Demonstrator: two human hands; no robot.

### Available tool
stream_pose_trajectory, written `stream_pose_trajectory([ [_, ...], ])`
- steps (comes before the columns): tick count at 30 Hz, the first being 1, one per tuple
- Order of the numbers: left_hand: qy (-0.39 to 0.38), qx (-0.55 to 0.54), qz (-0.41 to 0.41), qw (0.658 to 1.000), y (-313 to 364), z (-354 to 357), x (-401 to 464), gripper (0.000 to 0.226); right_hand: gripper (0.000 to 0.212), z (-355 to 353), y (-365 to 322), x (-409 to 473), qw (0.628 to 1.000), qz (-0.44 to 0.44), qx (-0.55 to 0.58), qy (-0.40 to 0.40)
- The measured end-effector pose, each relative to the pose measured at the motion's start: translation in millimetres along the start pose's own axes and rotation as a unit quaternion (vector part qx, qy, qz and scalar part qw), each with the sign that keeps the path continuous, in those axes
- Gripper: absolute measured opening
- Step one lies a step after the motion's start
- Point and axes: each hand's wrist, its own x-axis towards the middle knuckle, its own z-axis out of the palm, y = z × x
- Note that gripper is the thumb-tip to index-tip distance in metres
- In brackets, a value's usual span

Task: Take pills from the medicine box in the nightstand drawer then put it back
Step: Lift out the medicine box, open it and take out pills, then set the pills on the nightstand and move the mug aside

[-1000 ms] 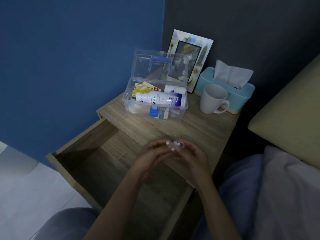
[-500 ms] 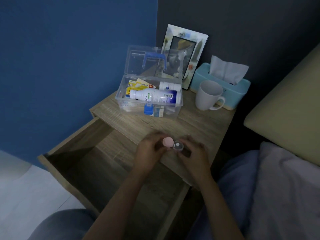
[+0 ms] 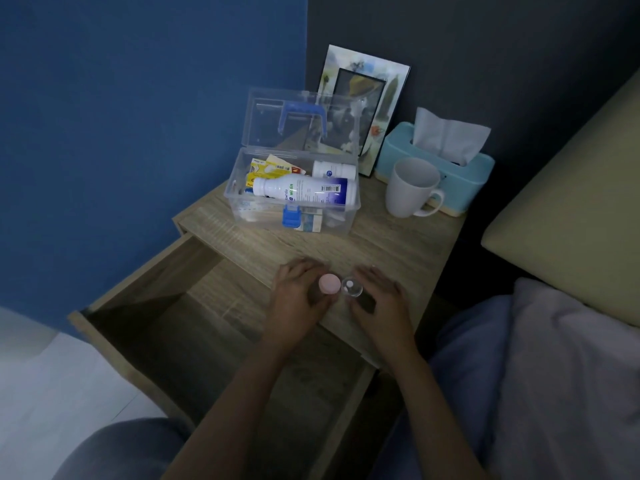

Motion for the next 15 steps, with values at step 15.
stream_pose_trajectory([
  [15, -0.094, 0.114, 0.0, 0.989, -13, 12, 0, 0.057, 0.039, -74, 13, 127, 0.91, 0.128, 0.188, 0.346],
])
